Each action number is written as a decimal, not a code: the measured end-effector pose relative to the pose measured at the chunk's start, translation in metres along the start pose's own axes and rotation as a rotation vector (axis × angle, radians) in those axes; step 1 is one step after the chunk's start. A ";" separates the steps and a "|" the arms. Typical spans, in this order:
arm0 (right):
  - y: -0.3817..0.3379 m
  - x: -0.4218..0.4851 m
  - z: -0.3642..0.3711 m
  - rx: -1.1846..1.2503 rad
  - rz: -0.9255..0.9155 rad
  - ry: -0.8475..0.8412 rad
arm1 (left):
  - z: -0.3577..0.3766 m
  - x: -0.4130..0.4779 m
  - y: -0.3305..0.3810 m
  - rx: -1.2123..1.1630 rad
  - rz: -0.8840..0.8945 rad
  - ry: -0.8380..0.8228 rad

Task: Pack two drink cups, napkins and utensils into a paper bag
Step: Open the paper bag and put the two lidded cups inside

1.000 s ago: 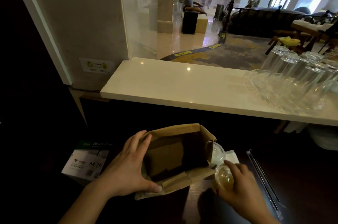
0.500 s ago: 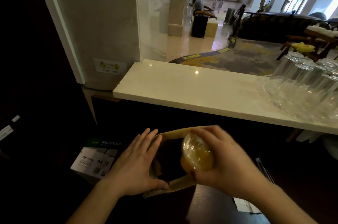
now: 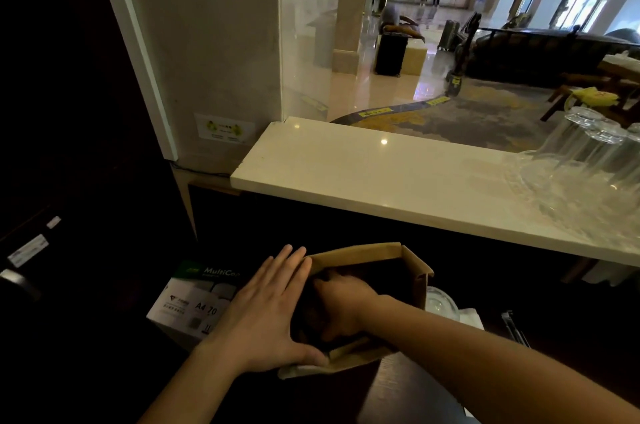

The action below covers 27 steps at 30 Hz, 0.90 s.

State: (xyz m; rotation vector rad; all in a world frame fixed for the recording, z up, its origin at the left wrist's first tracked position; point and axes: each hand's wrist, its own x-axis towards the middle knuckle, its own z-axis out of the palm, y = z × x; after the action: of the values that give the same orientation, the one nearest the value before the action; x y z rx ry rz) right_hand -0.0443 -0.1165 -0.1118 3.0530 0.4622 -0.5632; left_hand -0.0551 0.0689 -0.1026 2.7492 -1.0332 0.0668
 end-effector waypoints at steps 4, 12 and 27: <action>0.002 0.019 0.019 0.056 -0.003 -0.047 | 0.002 0.002 0.000 -0.032 -0.007 -0.001; 0.010 0.033 0.049 0.156 -0.017 0.044 | 0.001 0.007 0.004 -0.045 -0.008 -0.040; 0.017 -0.090 -0.036 0.452 0.074 0.479 | 0.007 0.011 0.006 -0.098 -0.077 -0.063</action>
State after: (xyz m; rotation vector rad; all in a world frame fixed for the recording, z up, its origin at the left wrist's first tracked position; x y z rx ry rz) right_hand -0.1066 -0.1567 -0.0473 3.6228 0.2414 0.0994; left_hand -0.0511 0.0557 -0.1070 2.7143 -0.9190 -0.0798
